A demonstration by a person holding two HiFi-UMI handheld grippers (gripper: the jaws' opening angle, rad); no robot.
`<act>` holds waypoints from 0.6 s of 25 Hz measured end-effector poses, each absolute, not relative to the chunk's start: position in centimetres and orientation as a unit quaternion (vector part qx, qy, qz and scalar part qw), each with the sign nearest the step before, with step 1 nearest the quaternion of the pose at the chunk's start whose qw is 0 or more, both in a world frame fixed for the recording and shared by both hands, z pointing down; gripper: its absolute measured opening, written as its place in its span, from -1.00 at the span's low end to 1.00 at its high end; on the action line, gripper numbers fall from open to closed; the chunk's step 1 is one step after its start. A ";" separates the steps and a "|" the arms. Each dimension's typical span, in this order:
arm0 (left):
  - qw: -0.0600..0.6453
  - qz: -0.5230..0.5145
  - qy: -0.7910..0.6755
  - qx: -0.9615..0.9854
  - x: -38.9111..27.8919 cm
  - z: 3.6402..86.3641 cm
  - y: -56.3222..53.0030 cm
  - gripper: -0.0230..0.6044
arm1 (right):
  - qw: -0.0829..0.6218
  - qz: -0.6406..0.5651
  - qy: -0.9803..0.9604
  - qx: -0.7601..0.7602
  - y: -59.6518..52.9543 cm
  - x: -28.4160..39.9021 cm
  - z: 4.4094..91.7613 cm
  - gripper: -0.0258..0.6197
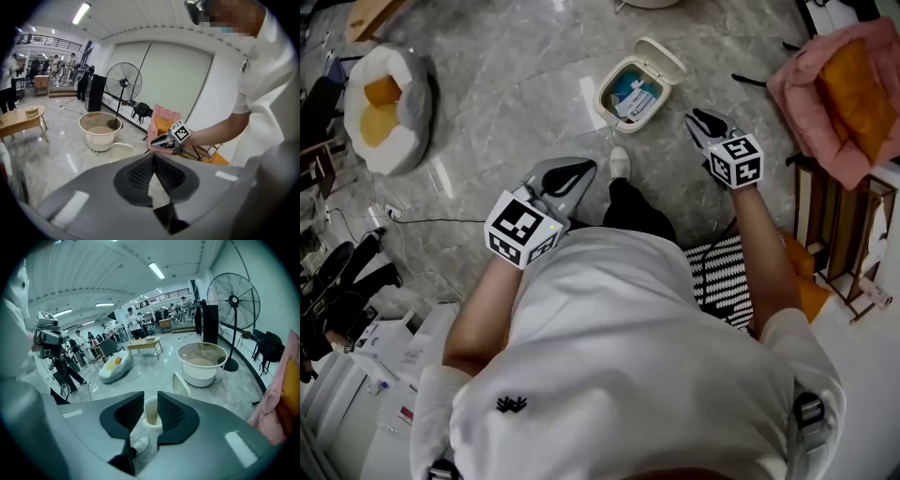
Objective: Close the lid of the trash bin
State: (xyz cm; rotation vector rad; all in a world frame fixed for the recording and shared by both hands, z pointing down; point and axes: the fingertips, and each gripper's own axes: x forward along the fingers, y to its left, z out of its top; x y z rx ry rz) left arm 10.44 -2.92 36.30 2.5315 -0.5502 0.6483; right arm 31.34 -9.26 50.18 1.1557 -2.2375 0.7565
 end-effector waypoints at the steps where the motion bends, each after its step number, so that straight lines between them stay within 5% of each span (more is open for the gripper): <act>1: 0.238 0.236 -0.207 0.919 10.6 36.4 -3.0 -0.74 | 0.259 0.282 -0.823 0.420 -10.0 31.8 51.1 -0.71; 15: 0.283 0.242 -0.254 0.893 10.2 38.4 -4.0 -0.74 | 0.322 0.277 -0.824 0.376 -20.7 34.0 60.3 -0.65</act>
